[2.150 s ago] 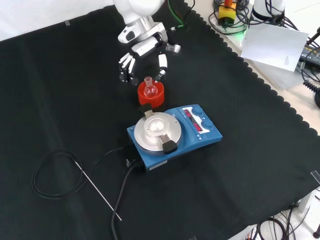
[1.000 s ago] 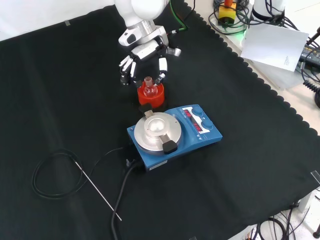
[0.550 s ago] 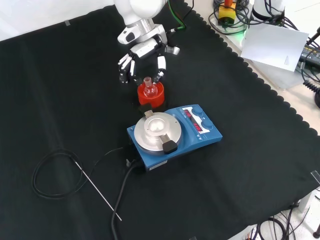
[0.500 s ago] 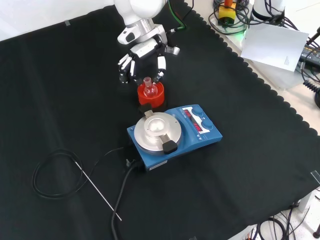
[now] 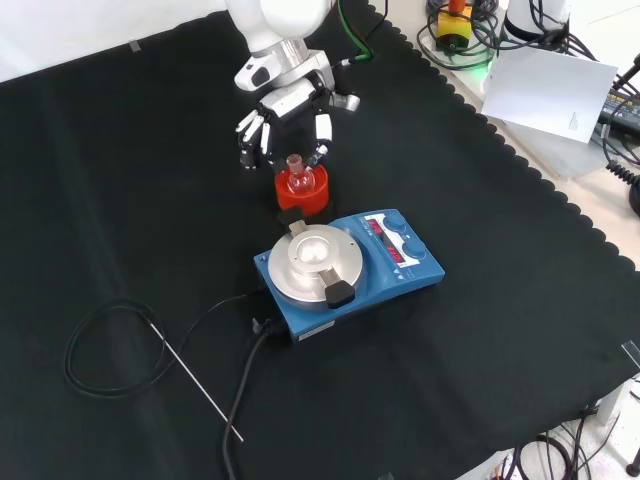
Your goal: Pick up the round-bottom flask.
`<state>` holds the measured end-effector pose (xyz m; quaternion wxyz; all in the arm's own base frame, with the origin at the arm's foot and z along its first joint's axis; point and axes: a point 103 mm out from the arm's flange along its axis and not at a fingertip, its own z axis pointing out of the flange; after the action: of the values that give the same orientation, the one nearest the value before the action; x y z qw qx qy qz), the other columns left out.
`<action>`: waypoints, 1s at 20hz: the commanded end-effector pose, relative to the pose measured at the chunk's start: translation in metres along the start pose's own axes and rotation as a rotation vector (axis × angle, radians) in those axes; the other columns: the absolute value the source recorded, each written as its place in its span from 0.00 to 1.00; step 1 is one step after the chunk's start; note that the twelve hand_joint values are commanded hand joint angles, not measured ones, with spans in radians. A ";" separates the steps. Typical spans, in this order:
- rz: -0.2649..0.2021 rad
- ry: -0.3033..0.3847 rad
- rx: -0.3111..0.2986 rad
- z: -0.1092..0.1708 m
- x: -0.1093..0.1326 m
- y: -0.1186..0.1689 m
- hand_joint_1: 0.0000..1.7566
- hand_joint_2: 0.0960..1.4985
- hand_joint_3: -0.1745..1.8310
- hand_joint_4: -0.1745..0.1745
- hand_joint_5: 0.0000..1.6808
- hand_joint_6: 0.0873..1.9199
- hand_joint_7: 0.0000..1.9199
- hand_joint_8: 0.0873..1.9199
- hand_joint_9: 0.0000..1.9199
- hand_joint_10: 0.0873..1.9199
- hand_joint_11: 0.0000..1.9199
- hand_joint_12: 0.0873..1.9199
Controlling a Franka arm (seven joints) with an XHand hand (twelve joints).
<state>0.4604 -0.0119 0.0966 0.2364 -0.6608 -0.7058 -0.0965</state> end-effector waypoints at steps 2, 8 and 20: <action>0.002 -0.017 0.000 0.004 0.006 -0.001 0.60 0.39 0.40 0.50 0.62 0.39 0.17 0.34 0.28 0.32 0.09 0.72; 0.000 -0.016 -0.002 0.002 0.005 0.000 0.62 0.55 0.25 1.00 0.69 0.36 0.18 0.34 0.29 0.32 0.09 0.72; 0.010 0.008 -0.037 -0.016 0.006 -0.005 0.65 0.38 0.47 0.51 0.72 0.41 0.22 0.33 0.34 0.29 0.12 0.71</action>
<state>0.4592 -0.0112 0.1028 0.2203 -0.6668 -0.7052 -0.0979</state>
